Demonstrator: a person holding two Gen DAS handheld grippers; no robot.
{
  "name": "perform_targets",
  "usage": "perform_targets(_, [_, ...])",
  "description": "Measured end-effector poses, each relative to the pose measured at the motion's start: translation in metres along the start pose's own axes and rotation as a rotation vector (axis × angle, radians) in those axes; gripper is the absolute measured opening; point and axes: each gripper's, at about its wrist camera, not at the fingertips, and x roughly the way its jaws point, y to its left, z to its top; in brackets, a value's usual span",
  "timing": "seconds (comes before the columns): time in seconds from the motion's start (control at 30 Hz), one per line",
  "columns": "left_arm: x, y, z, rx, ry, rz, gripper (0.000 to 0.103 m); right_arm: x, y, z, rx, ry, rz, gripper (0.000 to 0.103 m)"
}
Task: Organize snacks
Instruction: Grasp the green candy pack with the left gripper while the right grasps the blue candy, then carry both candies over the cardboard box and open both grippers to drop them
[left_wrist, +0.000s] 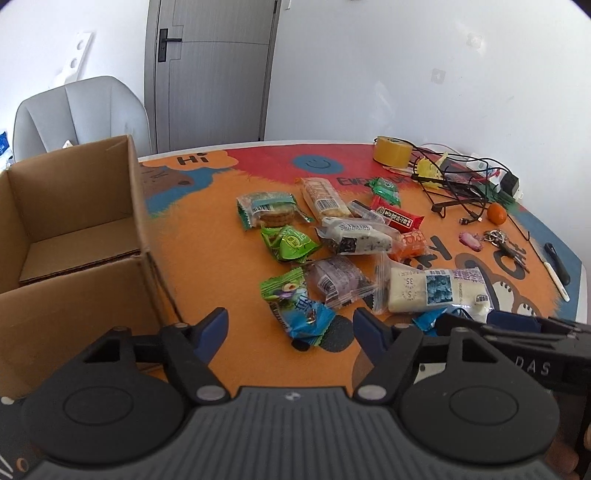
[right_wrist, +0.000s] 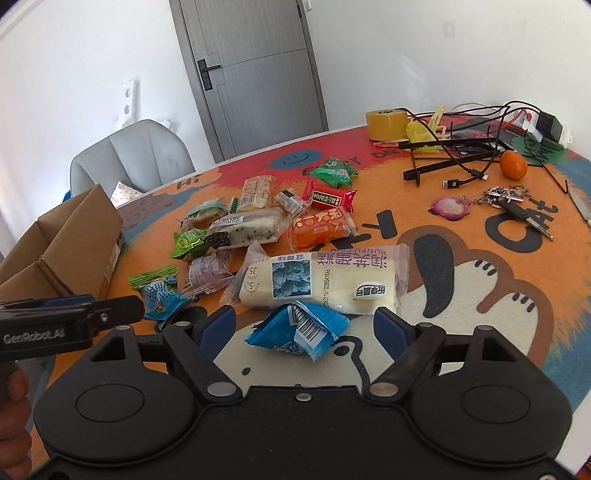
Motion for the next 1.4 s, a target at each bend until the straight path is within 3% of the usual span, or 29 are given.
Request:
perform_targets(0.27, [0.030, -0.004, 0.002, -0.012, 0.059, 0.033, 0.070, 0.012, -0.005, -0.006, 0.008, 0.005, 0.009, 0.074])
perform_targets(0.47, [0.040, -0.011, 0.003, -0.009, 0.049, 0.042, 0.066, 0.014, -0.007, -0.007, 0.018, -0.020, -0.006, 0.064])
perform_targets(0.63, [0.046, -0.015, 0.001, -0.007, 0.030, 0.060, 0.051, 0.011, -0.007, -0.010, 0.013, -0.035, -0.025, 0.056])
perform_targets(0.7, [0.046, -0.015, 0.000, -0.011, 0.020, 0.045, 0.043, 0.010, -0.006, -0.012, 0.011, -0.039, -0.033, 0.049])
perform_targets(0.77, [0.045, -0.016, 0.000, -0.008, 0.011, 0.039, 0.036, 0.008, -0.006, -0.014, 0.009, -0.043, -0.047, 0.029])
perform_targets(0.8, [0.043, -0.017, -0.001, -0.004, 0.006, 0.039, 0.032, 0.007, -0.007, -0.014, 0.017, -0.040, -0.044, 0.029])
perform_targets(1.03, [0.029, -0.018, -0.002, -0.004, -0.008, 0.020, 0.030, -0.002, -0.012, -0.015, 0.067, -0.051, -0.013, 0.028])
perform_targets(1.4, [-0.009, -0.014, 0.001, -0.003, -0.072, 0.016, 0.029, -0.021, 0.001, -0.012, 0.048, -0.112, 0.008, 0.028])
